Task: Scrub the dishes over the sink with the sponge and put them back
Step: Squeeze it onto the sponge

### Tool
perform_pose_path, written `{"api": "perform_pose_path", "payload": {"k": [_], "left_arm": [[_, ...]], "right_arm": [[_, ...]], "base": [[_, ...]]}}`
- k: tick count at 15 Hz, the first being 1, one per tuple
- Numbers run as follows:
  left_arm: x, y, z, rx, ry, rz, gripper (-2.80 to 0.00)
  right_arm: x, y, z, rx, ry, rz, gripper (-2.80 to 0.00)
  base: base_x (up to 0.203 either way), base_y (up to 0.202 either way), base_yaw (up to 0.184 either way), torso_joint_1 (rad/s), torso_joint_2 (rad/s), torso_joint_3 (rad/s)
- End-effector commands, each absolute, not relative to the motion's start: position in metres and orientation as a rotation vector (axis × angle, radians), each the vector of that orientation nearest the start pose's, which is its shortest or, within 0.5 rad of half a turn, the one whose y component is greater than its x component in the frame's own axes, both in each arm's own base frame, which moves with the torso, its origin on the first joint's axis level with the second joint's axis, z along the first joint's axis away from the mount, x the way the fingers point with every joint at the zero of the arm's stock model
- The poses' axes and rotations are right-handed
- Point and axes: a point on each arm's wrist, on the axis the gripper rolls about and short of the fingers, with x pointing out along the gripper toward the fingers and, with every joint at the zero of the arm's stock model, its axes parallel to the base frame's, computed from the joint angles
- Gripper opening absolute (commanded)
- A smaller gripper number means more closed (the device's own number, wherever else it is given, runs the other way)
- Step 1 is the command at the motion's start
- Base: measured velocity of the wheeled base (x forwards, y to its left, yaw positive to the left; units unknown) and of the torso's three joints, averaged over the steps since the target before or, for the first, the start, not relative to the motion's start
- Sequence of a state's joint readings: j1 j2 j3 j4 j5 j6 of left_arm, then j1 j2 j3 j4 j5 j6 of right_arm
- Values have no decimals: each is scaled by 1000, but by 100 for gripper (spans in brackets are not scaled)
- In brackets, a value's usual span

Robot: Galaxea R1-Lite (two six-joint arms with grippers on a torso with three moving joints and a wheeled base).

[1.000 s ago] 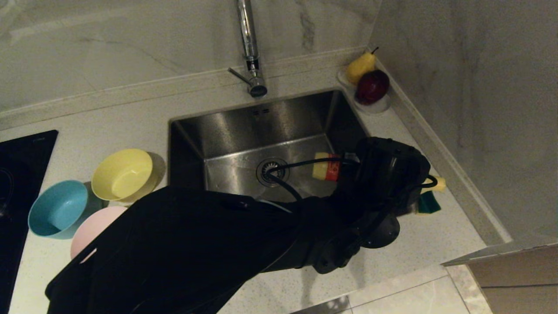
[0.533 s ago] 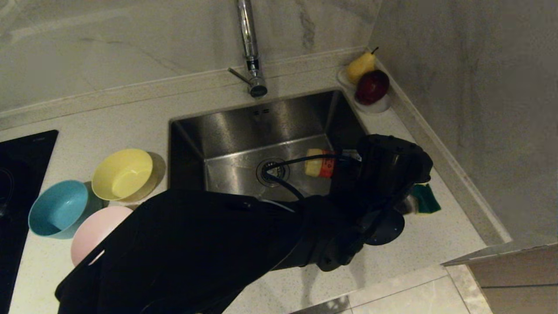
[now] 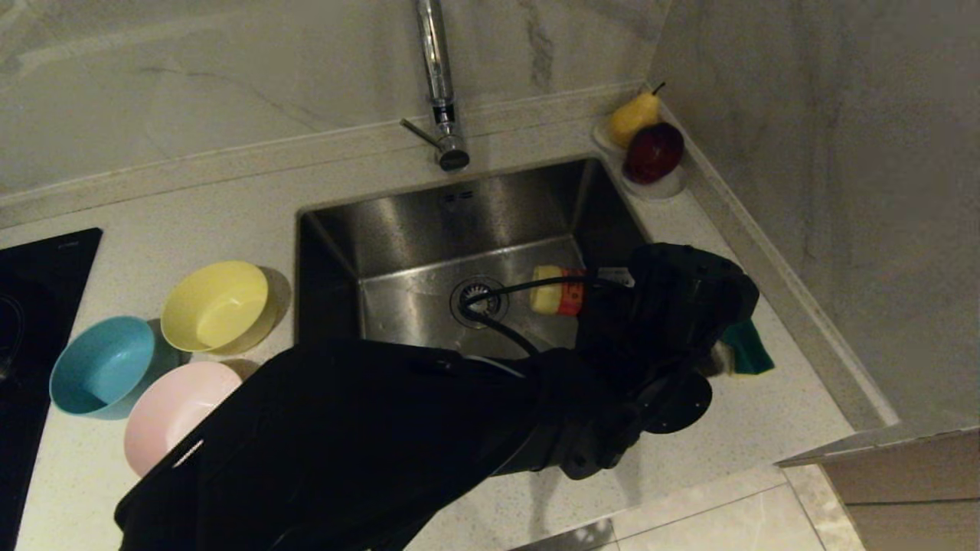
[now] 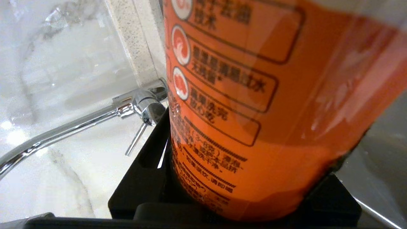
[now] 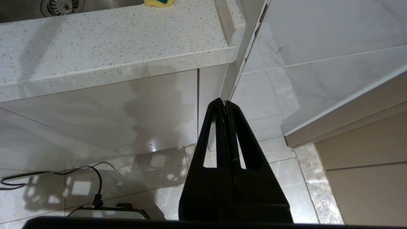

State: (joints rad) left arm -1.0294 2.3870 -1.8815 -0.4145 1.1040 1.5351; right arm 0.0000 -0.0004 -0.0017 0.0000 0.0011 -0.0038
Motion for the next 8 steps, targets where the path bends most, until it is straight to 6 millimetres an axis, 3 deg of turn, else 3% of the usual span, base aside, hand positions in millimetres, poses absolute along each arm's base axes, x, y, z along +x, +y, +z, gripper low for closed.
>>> {"api": "perform_pose_path", "payload": {"k": [1,8], "left_arm": [[274,-417,176,1627,101,31,-280],[274,-425,162,1645,104,34,-280]], "right_arm": [[-23,0,76,-5,-2,2,-280],[-23,0,76,-5,-2,2,-280]], "base": [[0,0,0,0,0,0],[0,0,0,0,0,0]]}}
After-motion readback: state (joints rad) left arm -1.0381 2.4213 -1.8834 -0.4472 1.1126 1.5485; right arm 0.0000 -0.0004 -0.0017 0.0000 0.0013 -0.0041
